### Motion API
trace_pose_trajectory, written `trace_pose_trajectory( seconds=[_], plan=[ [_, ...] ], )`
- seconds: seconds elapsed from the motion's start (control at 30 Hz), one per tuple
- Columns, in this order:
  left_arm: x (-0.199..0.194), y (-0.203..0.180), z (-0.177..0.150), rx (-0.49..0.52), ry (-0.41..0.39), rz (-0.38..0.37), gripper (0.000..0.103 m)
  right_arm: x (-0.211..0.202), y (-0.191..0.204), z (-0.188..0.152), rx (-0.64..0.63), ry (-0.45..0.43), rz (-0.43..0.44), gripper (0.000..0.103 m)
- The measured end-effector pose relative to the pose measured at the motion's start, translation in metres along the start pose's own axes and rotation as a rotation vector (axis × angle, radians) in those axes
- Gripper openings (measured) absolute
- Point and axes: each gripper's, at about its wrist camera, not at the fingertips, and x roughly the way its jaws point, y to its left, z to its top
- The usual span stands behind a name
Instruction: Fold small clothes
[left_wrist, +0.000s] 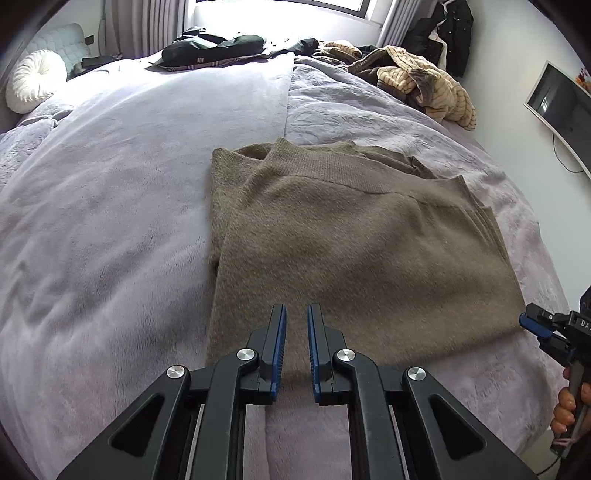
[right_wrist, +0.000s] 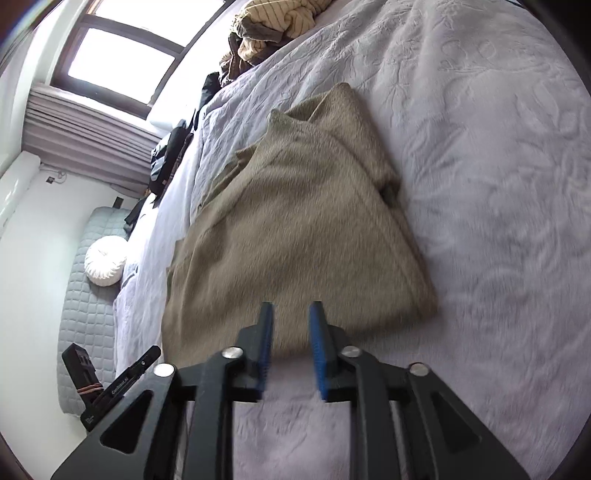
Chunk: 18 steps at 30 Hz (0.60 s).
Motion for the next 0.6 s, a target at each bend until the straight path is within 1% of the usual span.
trace_pose_trajectory(
  seconds=[0.03, 0.07, 0.1, 0.17, 0.23, 0.3, 0.33, 0.37, 0.43, 0.47, 0.5, 0.53, 0.6],
  plan=[
    [-0.002, -0.002, -0.003, 0.006, -0.001, 0.005, 0.020, -0.001, 0.002, -0.002, -0.006, -0.002, -0.004, 0.048],
    [-0.005, -0.003, -0.006, 0.010, -0.004, 0.011, 0.063, -0.004, 0.005, -0.005, -0.018, -0.005, -0.010, 0.053],
    [-0.009, -0.004, -0.008, 0.007, -0.016, 0.022, 0.103, -0.006, 0.008, -0.007, -0.027, -0.005, -0.012, 0.053],
    [-0.021, -0.007, -0.014, 0.006, -0.072, 0.043, 0.102, -0.010, 0.013, -0.012, -0.038, -0.007, -0.009, 0.053],
    [-0.026, -0.010, -0.017, 0.023, -0.071, 0.058, 0.102, -0.015, 0.016, -0.014, -0.042, -0.010, -0.006, 0.057],
    [-0.032, -0.012, -0.020, 0.021, -0.076, 0.070, 0.102, -0.017, 0.019, -0.016, -0.049, -0.013, -0.006, 0.071],
    [-0.034, -0.013, -0.021, 0.021, -0.078, 0.075, 0.102, -0.019, 0.022, -0.018, -0.058, -0.019, -0.009, 0.075],
    [-0.035, -0.013, -0.023, 0.022, -0.079, 0.082, 0.102, -0.020, 0.025, -0.020, -0.065, -0.024, -0.013, 0.082],
    [-0.039, -0.014, -0.026, 0.023, -0.084, 0.097, 0.102, -0.024, 0.031, -0.024, -0.096, -0.046, -0.035, 0.083],
    [-0.041, -0.015, -0.028, 0.024, -0.086, 0.102, 0.102, -0.026, 0.037, -0.027, -0.127, -0.063, -0.064, 0.095],
    [-0.042, -0.016, -0.030, 0.024, -0.086, 0.102, 0.102, -0.027, 0.042, -0.030, -0.154, -0.074, -0.082, 0.103],
    [-0.044, -0.016, -0.032, 0.025, -0.085, 0.099, 0.102, -0.029, 0.047, -0.033, -0.180, -0.088, -0.085, 0.103],
    [-0.045, -0.017, -0.035, 0.024, -0.082, 0.096, 0.102, -0.027, 0.054, -0.039, -0.205, -0.060, -0.066, 0.103]
  ],
)
